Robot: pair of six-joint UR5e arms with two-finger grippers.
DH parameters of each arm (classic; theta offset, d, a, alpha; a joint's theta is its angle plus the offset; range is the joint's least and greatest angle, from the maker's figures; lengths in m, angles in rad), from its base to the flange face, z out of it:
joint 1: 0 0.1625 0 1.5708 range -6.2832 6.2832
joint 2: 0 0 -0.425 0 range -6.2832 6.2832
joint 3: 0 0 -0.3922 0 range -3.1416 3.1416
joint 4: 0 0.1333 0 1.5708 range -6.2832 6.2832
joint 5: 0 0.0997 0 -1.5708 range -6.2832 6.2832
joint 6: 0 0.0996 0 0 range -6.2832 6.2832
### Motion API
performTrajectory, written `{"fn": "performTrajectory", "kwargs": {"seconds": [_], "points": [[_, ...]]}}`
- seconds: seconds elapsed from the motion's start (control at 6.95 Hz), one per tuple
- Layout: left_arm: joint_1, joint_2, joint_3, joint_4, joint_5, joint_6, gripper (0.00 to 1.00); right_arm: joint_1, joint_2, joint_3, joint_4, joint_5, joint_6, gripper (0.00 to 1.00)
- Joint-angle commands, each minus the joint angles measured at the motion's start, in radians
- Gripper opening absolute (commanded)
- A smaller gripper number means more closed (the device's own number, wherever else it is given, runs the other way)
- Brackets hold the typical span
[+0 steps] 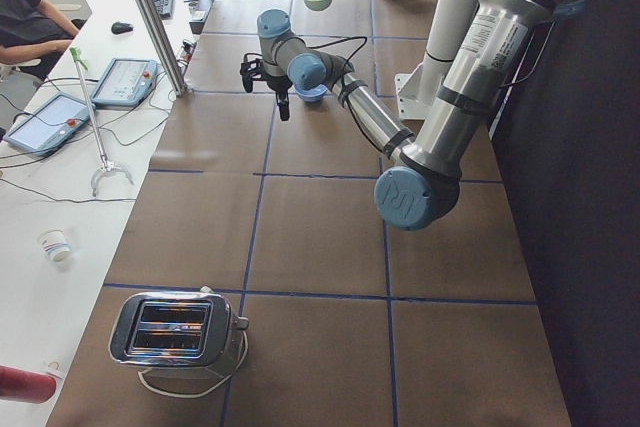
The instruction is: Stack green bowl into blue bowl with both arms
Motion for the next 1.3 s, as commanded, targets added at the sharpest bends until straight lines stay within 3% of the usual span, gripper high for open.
{"fn": "performTrajectory", "kwargs": {"seconds": [0.0,0.14,0.29,0.58,0.86,1.15], "points": [[-0.086,0.102,-0.004,0.008,0.002,0.224,1.00,-0.055,0.134,0.147,-0.291,-0.031,0.009,0.00],[-0.099,0.113,0.001,0.008,0.004,0.250,1.00,-0.110,0.166,0.241,-0.423,-0.091,0.009,0.00],[-0.103,0.132,0.002,0.006,0.005,0.272,1.00,-0.179,0.282,0.263,-0.537,-0.163,0.009,0.00],[-0.103,0.149,0.007,0.002,0.005,0.284,1.00,-0.405,0.590,0.248,-0.843,-0.403,0.083,0.00],[-0.116,0.180,0.013,-0.003,0.005,0.333,1.00,-0.516,0.676,0.189,-0.843,-0.513,0.200,0.00],[-0.172,0.247,0.024,-0.003,0.005,0.474,1.00,-0.560,0.779,0.063,-0.826,-0.600,0.242,0.00]]}}
